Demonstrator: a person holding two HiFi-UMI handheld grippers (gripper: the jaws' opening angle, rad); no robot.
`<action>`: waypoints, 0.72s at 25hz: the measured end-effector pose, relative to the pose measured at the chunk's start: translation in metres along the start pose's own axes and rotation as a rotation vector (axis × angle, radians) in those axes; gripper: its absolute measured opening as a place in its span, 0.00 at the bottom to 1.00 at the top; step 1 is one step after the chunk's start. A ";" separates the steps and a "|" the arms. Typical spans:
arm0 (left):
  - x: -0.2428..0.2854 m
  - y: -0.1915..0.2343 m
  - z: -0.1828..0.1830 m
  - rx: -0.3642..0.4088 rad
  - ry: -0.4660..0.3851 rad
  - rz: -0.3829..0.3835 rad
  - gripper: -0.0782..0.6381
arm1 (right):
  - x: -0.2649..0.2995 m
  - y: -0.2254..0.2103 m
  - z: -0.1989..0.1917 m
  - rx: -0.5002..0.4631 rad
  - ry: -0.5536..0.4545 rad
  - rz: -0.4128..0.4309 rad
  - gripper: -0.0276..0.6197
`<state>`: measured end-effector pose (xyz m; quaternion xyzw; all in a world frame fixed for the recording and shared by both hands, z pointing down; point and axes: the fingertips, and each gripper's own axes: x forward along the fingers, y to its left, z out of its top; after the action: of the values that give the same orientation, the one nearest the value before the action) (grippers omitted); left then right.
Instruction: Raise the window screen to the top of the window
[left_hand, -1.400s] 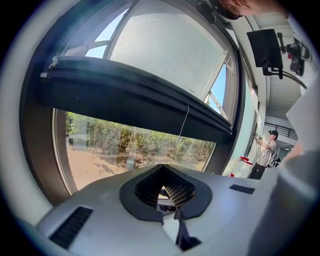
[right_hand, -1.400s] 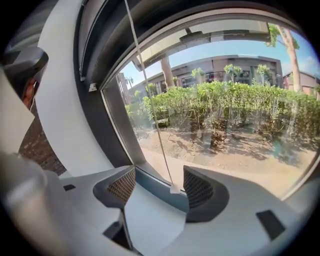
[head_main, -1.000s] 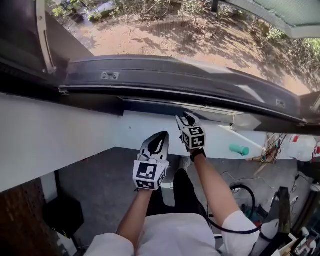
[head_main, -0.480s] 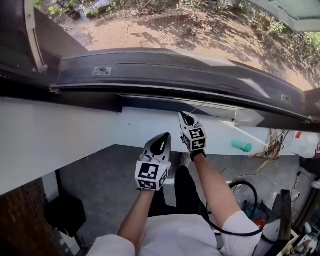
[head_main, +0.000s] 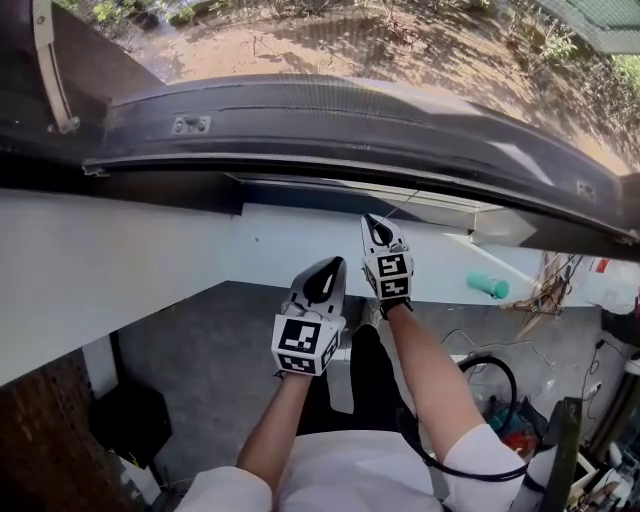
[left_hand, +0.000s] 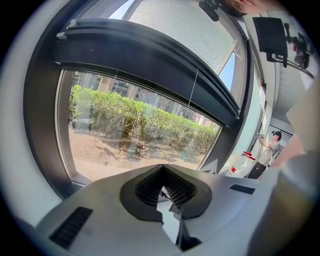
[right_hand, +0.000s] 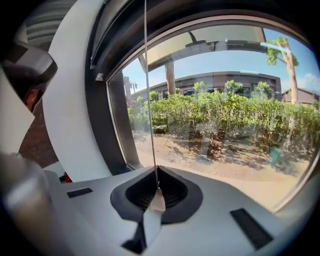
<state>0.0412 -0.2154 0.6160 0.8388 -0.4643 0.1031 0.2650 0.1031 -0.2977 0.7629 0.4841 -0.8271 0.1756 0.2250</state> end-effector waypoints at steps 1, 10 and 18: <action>0.000 0.000 -0.002 -0.002 0.002 0.001 0.11 | 0.001 0.002 -0.001 0.004 0.003 0.001 0.03; -0.007 0.002 -0.021 0.004 0.042 -0.002 0.11 | 0.019 0.002 -0.017 -0.017 0.049 -0.020 0.06; -0.012 0.013 -0.018 0.007 0.035 -0.003 0.11 | 0.009 0.030 -0.007 0.073 0.000 0.161 0.06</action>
<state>0.0255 -0.2027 0.6301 0.8385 -0.4579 0.1192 0.2704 0.0746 -0.2865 0.7716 0.4239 -0.8566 0.2230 0.1922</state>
